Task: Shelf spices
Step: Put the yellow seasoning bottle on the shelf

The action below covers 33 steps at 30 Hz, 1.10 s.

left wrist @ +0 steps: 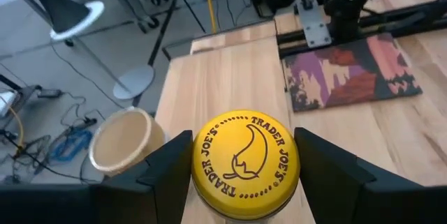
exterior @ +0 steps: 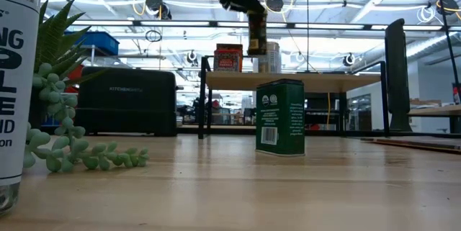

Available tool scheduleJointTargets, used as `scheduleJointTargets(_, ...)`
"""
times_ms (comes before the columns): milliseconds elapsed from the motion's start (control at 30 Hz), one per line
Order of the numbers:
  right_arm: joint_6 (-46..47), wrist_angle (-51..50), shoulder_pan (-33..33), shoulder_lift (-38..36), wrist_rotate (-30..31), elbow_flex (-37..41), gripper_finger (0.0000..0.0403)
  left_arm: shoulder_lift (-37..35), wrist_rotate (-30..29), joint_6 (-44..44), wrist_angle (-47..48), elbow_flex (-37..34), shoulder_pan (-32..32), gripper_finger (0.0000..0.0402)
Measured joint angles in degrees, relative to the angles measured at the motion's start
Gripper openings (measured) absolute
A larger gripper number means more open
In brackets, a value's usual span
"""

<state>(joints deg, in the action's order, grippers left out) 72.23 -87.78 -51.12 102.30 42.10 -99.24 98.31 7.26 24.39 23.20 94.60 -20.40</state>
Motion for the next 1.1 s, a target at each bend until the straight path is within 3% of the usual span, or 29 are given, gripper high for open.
scheduleJointTargets(400,0.24,1.93,-0.02,-0.04,1.47,0.20,0.0279,1.91,2.80,0.44,3.53,-0.01,-0.85,0.0228)
scheduleJointTargets(1100,0.22,3.74,-0.15,-0.07,1.91,0.22,0.0279,0.38,0.21,3.07,12.73,-0.01,-2.88,0.0228)
